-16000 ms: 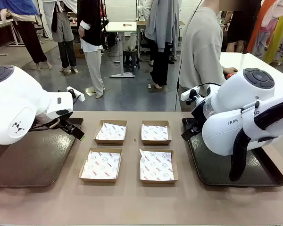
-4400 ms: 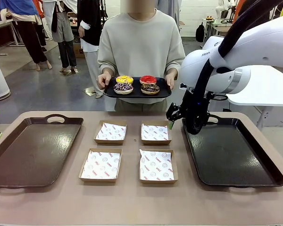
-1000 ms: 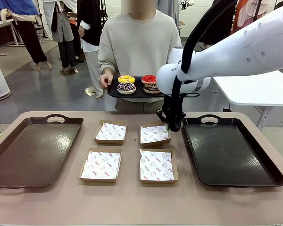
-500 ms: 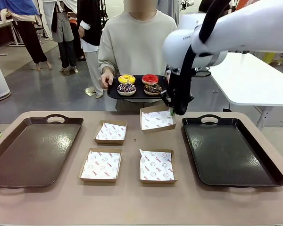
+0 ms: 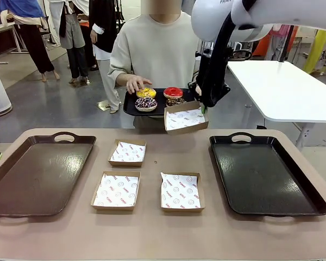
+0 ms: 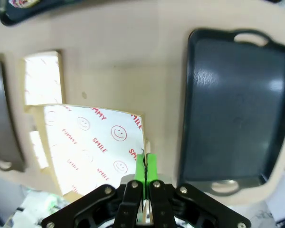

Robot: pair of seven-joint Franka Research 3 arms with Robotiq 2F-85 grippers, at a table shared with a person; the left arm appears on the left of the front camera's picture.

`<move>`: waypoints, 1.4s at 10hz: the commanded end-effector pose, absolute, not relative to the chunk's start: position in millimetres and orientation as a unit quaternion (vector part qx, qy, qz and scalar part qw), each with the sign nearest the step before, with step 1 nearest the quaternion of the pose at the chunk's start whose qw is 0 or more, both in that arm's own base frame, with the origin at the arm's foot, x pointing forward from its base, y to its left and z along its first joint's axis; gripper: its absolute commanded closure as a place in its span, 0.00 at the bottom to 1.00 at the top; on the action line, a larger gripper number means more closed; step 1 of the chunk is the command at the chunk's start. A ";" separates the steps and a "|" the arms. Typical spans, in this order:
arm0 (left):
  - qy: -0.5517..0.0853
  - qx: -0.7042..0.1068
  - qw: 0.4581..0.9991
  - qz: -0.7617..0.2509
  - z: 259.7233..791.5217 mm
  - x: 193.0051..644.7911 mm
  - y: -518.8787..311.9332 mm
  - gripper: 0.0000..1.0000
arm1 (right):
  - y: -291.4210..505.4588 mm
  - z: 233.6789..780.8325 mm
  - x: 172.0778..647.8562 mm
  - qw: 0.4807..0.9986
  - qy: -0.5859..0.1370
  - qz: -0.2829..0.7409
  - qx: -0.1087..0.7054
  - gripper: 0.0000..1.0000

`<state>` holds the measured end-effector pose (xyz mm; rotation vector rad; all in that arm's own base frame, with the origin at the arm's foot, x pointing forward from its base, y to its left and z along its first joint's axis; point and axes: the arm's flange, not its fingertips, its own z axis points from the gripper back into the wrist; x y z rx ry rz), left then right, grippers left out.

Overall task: Individually package the donuts and arrange them on the tray.
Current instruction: Pick up one Paper togo box, then place the picked Paper togo box on the Handle tray while simultaneously picking up another Paper togo box from the table with the other hand.

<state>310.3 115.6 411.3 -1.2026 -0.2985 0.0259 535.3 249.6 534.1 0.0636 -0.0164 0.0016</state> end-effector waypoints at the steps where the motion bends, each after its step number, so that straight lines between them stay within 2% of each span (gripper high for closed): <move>1: -0.145 -0.567 0.811 0.015 412.3 311.4 115.8 0.00 | 249.2 530.5 561.5 0.999 0.004 -0.024 0.027 1.00; 2: -0.145 -0.567 0.811 0.015 412.3 311.4 115.8 0.00 | 249.6 534.1 535.3 0.999 -0.008 0.001 0.032 1.00; 14: -0.145 -0.567 0.811 0.015 412.3 311.4 115.8 0.00 | 249.6 534.1 535.3 0.999 -0.008 0.001 0.032 1.00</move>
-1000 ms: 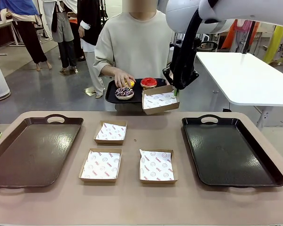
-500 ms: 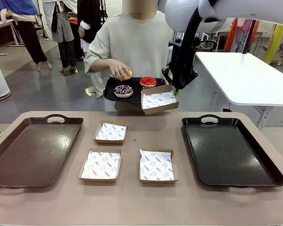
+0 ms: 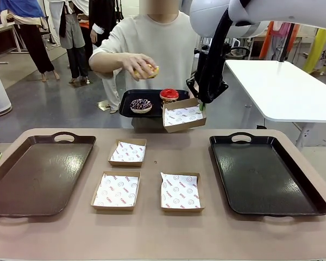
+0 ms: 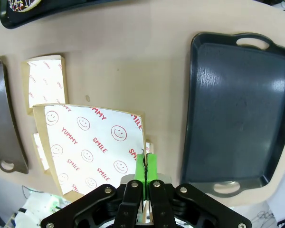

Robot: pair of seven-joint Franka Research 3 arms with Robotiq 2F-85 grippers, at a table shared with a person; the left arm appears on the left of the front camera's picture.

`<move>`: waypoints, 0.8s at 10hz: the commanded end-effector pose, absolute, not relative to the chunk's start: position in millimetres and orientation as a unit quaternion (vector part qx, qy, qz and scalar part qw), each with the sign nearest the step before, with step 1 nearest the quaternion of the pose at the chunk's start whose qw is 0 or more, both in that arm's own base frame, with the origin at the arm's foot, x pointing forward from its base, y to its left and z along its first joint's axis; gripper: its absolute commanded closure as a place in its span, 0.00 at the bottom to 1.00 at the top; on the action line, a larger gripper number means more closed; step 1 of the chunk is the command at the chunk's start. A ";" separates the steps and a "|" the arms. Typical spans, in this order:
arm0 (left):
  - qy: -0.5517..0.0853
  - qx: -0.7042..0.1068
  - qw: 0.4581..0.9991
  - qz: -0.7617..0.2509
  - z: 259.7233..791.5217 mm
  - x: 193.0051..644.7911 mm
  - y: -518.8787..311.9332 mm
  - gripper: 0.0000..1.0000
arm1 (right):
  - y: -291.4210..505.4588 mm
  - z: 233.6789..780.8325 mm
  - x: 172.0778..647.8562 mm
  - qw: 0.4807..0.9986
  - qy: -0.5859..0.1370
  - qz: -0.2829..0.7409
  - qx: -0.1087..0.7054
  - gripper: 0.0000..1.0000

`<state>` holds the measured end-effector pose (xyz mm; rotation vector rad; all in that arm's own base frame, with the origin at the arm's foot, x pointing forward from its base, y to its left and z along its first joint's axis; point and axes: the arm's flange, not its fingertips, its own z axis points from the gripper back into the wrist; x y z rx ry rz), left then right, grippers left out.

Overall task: Individually package the donuts and arrange them on the tray.
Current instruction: Place the picked Paper togo box on the Handle tray while simultaneously picking up another Paper togo box from the table with the other hand.

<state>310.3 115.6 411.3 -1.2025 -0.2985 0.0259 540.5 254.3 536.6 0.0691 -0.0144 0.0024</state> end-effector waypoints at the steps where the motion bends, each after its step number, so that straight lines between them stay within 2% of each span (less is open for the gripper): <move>1: -0.145 -0.567 0.811 0.015 412.3 311.4 115.8 0.00 | 249.6 534.1 535.3 0.999 -0.008 0.001 0.032 1.00; 8: -0.145 -0.567 0.811 0.015 412.3 311.4 115.8 0.00 | 249.6 534.1 535.3 0.999 -0.008 0.001 0.032 1.00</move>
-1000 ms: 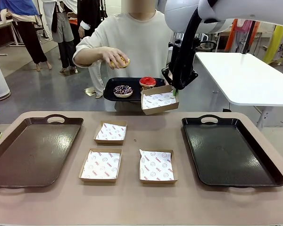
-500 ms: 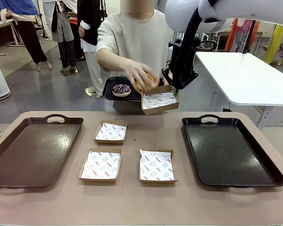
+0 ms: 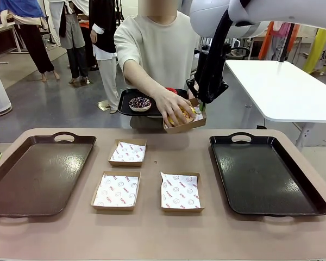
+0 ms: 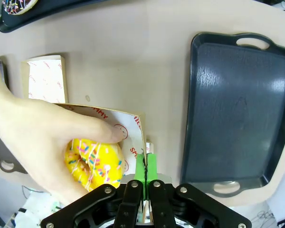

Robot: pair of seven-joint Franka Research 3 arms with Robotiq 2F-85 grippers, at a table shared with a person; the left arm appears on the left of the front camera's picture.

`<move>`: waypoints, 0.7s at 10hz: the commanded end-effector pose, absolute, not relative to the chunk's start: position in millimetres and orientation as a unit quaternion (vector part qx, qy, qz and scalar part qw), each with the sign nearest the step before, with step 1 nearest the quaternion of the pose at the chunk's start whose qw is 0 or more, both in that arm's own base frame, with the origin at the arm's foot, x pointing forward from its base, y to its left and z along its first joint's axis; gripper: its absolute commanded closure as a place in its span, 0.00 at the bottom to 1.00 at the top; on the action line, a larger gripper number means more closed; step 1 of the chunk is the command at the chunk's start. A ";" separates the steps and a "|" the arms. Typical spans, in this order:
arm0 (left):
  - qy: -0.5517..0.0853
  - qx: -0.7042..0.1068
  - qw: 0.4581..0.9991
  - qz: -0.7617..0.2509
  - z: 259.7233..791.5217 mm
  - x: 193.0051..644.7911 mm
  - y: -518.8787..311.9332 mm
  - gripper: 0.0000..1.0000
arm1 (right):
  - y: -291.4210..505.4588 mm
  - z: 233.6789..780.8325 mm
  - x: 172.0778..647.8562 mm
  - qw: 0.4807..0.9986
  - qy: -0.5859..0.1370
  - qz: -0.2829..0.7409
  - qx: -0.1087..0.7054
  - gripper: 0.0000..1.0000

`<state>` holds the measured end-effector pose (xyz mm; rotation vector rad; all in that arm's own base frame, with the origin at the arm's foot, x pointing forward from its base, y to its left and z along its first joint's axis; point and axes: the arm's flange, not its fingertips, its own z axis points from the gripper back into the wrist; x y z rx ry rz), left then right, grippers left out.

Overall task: Individually package the donuts and arrange them on the tray.
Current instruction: Place the picked Paper togo box on the Handle tray while simultaneously picking up another Paper togo box from the table with the other hand.

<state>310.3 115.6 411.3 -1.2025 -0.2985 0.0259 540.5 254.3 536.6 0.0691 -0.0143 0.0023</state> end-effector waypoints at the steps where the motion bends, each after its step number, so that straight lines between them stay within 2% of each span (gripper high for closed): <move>1: -0.145 -0.567 0.811 0.015 412.3 311.4 115.8 0.00 | 249.6 534.1 535.3 0.999 -0.008 0.001 0.032 1.00; 7: -0.145 -0.567 0.811 0.015 412.3 311.4 115.8 0.00 | 249.6 534.1 535.3 0.999 -0.008 0.001 0.032 1.00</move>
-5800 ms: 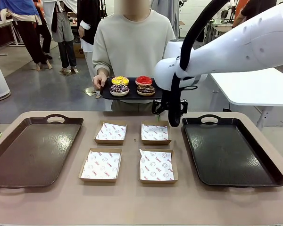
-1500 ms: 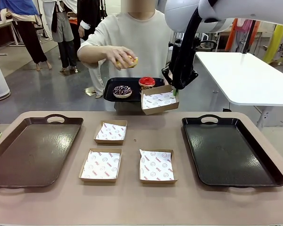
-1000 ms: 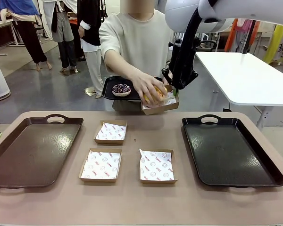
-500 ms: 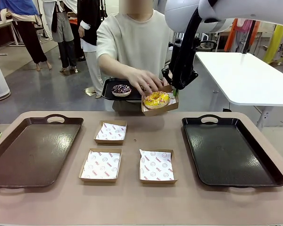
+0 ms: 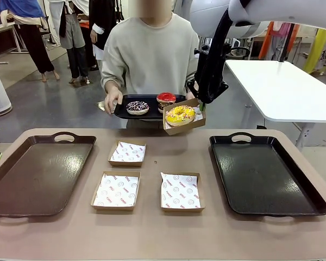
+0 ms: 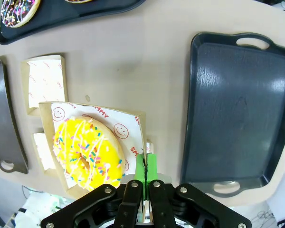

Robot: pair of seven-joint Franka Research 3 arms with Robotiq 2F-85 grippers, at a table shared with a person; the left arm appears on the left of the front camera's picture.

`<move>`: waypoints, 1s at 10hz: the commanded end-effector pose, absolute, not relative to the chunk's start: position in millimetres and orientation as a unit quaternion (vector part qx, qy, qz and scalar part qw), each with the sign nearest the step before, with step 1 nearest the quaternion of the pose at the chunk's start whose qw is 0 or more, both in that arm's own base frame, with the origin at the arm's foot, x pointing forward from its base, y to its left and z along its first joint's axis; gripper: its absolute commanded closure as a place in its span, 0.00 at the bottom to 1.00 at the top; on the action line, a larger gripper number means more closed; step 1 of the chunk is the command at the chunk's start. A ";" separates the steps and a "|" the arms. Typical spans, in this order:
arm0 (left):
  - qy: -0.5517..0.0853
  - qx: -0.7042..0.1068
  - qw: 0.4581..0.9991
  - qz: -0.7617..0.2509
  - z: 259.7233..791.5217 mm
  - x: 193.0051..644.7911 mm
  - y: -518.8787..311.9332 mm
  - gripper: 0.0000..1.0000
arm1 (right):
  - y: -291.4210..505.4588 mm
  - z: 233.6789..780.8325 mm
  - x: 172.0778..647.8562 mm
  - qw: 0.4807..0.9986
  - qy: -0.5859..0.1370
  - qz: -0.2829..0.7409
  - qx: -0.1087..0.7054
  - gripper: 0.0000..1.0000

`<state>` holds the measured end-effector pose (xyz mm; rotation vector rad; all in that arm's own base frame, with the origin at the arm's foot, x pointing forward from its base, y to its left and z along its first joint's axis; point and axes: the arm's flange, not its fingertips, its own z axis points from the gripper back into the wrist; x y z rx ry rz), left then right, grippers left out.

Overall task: Individually package the donuts and arrange them on the tray.
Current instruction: Place the picked Paper togo box on the Handle tray while simultaneously picking up another Paper togo box from the table with the other hand.

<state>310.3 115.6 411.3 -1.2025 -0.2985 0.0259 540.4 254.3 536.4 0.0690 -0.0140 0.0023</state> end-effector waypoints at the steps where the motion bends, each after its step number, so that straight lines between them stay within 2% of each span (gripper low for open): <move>1: -0.145 -0.567 0.811 0.015 412.3 311.4 115.8 0.00 | 249.6 534.1 535.3 0.999 -0.008 0.001 0.032 1.00; 2: -0.140 -0.564 0.814 0.012 411.3 310.3 115.6 0.00 | 254.3 536.4 540.4 0.999 -0.007 0.001 0.034 0.99; 4: -0.090 -0.510 0.855 -0.017 438.8 329.3 104.7 0.00 | 223.2 533.6 532.4 0.999 0.006 0.019 0.026 0.99; 7: -0.025 -0.412 0.909 -0.057 497.9 382.1 57.7 0.00 | 142.7 521.2 503.2 0.999 0.015 -0.007 0.051 0.99; 10: 0.026 -0.289 0.954 -0.072 522.4 442.2 -18.5 0.00 | 69.9 488.6 473.6 0.995 0.001 -0.045 0.088 0.99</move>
